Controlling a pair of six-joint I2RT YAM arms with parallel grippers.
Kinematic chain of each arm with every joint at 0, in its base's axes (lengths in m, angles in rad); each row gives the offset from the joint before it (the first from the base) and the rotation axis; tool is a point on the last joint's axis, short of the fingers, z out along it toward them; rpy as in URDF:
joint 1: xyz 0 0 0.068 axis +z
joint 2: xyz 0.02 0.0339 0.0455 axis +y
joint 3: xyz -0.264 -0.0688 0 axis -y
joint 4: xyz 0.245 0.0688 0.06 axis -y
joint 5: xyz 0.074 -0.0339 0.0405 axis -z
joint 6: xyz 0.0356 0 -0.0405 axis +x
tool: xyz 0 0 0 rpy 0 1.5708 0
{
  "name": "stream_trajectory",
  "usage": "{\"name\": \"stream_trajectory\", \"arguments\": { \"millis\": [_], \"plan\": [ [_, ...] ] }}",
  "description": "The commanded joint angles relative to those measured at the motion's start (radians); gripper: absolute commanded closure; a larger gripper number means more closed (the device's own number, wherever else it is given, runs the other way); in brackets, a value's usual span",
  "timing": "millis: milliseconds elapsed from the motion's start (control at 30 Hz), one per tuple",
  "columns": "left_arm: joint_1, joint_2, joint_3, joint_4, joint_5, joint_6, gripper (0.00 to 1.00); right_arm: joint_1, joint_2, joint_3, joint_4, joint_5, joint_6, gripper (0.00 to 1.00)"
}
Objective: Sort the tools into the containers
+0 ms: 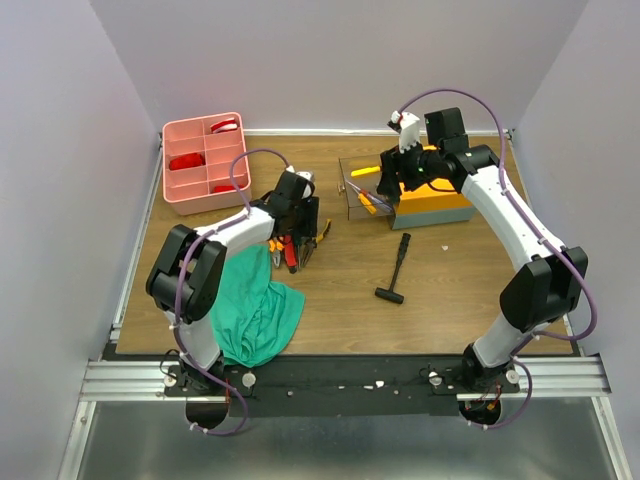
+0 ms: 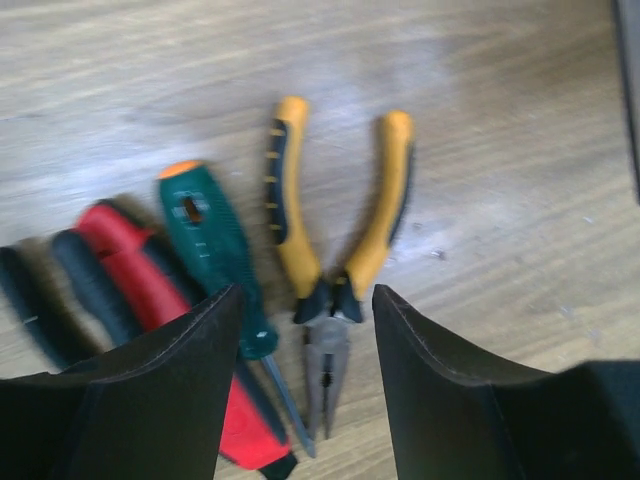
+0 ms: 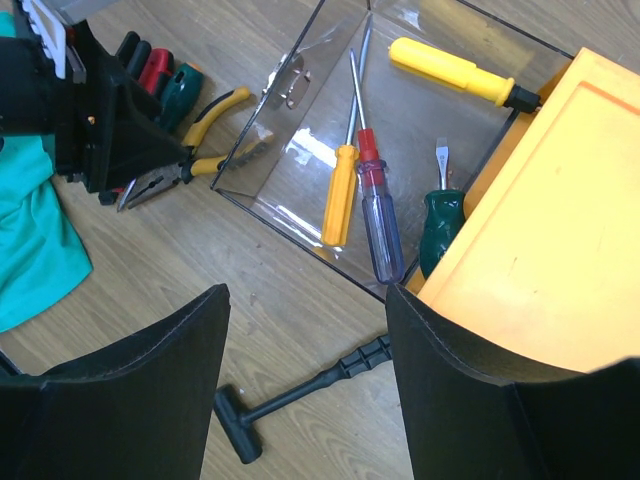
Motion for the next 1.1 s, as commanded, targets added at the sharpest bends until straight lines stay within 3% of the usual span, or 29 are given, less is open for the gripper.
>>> {"name": "stream_trajectory", "arguments": {
  "millis": [0, 67, 833, 867, 900, 1000, 1067],
  "plan": [
    [-0.001, -0.030, 0.009, -0.058, -0.172, 0.010, 0.38, 0.003, -0.003, 0.005, 0.020, -0.016, -0.004, 0.29],
    [0.002, -0.010, 0.014, -0.078, -0.237, -0.008, 0.41, 0.002, 0.002, 0.009, 0.018, -0.018, -0.004, 0.29],
    [0.005, 0.205, 0.181, -0.088, -0.259, 0.027, 0.59, 0.002, -0.023, -0.037, 0.034, 0.030, -0.028, 0.29],
    [0.005, 0.207, 0.183, -0.090, -0.256, 0.028, 0.62, 0.002, -0.023, -0.037, 0.034, 0.030, -0.030, 0.29],
    [0.005, 0.196, 0.184, -0.093, -0.261, 0.031, 0.77, 0.003, -0.023, -0.034, 0.032, 0.031, -0.030, 0.29],
    [0.005, 0.129, 0.206, -0.096, -0.265, 0.044, 1.00, 0.003, -0.030, -0.018, 0.029, 0.048, -0.036, 0.29],
    [0.005, 0.086, 0.229, -0.093, -0.262, 0.057, 1.00, 0.003, -0.040, -0.015, 0.037, 0.067, -0.047, 0.29]
  ]
}}
